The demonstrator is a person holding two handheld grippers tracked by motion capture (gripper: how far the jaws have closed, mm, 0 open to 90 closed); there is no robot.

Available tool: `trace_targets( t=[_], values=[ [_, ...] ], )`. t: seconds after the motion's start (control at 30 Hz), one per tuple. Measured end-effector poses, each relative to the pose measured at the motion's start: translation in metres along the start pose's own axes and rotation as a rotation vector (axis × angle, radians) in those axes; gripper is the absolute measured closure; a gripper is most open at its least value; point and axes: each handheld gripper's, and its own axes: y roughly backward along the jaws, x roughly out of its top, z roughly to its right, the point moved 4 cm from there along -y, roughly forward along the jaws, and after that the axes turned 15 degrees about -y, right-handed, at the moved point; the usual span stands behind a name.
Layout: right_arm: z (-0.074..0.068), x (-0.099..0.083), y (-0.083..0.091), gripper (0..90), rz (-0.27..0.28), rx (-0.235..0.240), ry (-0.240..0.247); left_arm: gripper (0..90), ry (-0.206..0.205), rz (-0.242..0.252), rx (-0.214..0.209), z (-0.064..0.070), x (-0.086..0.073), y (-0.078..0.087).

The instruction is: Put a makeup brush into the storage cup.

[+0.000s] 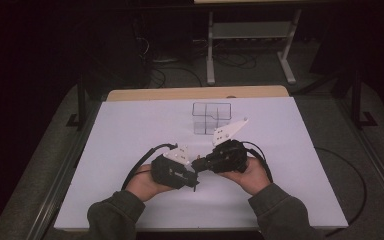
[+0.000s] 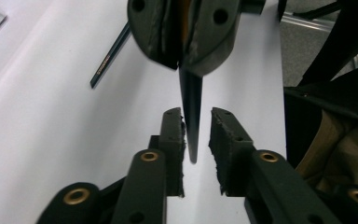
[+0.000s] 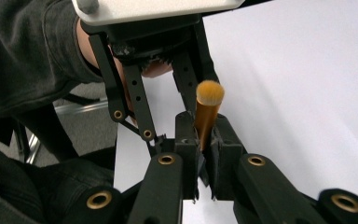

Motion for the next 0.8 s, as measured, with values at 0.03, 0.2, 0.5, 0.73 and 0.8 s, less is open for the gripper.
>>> trace_targets(
  t=[0.03,0.2,0.5,0.73,0.8],
  values=[
    [0.0,0.0,0.0,82.9,-0.014,-0.007,0.004,71.1,0.009,0.007,0.006,0.0,-0.001,0.001],
    [0.001,0.001,0.001,82.9,-0.049,-0.029,0.013,67.4,0.029,0.019,0.019,0.0,-0.006,0.006],
    [0.008,0.005,0.006,82.9,-0.087,-0.053,0.01,62.7,0.06,0.037,0.061,0.001,-0.022,0.016],
    [0.013,0.008,0.012,82.9,-0.099,-0.07,0.009,58.9,0.096,0.049,0.099,0.001,-0.035,0.023],
    [0.015,0.008,0.013,82.9,-0.103,-0.073,0.001,58.5,0.108,0.055,0.107,0.001,-0.038,0.025]
  ],
)
